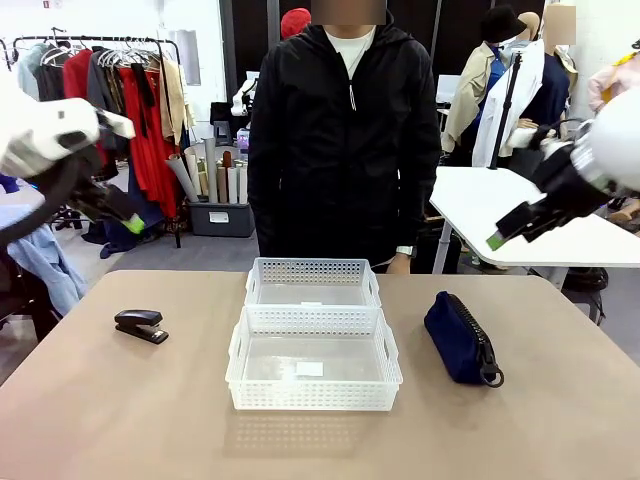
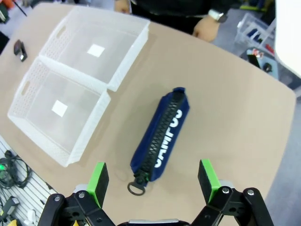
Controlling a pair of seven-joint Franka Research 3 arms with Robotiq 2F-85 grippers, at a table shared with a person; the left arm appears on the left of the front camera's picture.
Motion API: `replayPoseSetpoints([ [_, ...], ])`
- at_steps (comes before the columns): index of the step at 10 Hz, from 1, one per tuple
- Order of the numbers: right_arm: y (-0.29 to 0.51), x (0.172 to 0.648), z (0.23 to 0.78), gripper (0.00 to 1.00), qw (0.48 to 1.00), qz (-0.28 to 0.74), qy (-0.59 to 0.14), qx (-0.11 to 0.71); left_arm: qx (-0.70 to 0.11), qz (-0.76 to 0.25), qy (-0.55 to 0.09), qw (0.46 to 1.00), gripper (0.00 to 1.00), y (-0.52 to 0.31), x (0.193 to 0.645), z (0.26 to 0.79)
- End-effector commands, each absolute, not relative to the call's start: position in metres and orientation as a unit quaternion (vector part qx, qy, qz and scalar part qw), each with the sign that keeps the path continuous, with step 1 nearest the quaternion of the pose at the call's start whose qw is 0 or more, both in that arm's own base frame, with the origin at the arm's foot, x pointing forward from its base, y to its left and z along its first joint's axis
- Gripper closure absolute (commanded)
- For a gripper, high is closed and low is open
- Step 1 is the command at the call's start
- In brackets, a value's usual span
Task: Distribute items into two baskets.
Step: Pick up the Pencil pouch that the person points to.
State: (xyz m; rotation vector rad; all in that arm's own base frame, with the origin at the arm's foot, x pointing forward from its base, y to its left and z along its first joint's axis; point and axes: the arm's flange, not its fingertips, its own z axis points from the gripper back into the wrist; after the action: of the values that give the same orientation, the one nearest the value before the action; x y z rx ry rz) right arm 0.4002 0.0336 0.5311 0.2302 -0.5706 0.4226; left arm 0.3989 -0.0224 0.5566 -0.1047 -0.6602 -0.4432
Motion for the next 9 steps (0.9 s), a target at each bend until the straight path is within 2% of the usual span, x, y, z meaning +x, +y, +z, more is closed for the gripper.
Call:
replayPoseSetpoints([
  [1,0.002,0.398,0.549,0.00,0.925,0.202,-0.292,0.133,-0.085,-0.212,-0.341,0.912,0.00,0.014,0.392,0.580],
  [4,-0.056,0.397,0.564,0.00,0.925,0.168,-0.296,0.167,-0.145,-0.187,-0.364,0.901,0.00,0.054,0.370,0.588],
  [6,-0.090,0.397,0.567,0.00,0.912,0.146,-0.318,0.216,-0.177,-0.164,-0.361,0.901,0.00,0.066,0.373,0.564],
  [9,-0.124,0.386,0.565,0.00,0.900,0.115,-0.343,0.243,-0.209,-0.125,-0.368,0.897,0.00,0.098,0.360,0.548],
])
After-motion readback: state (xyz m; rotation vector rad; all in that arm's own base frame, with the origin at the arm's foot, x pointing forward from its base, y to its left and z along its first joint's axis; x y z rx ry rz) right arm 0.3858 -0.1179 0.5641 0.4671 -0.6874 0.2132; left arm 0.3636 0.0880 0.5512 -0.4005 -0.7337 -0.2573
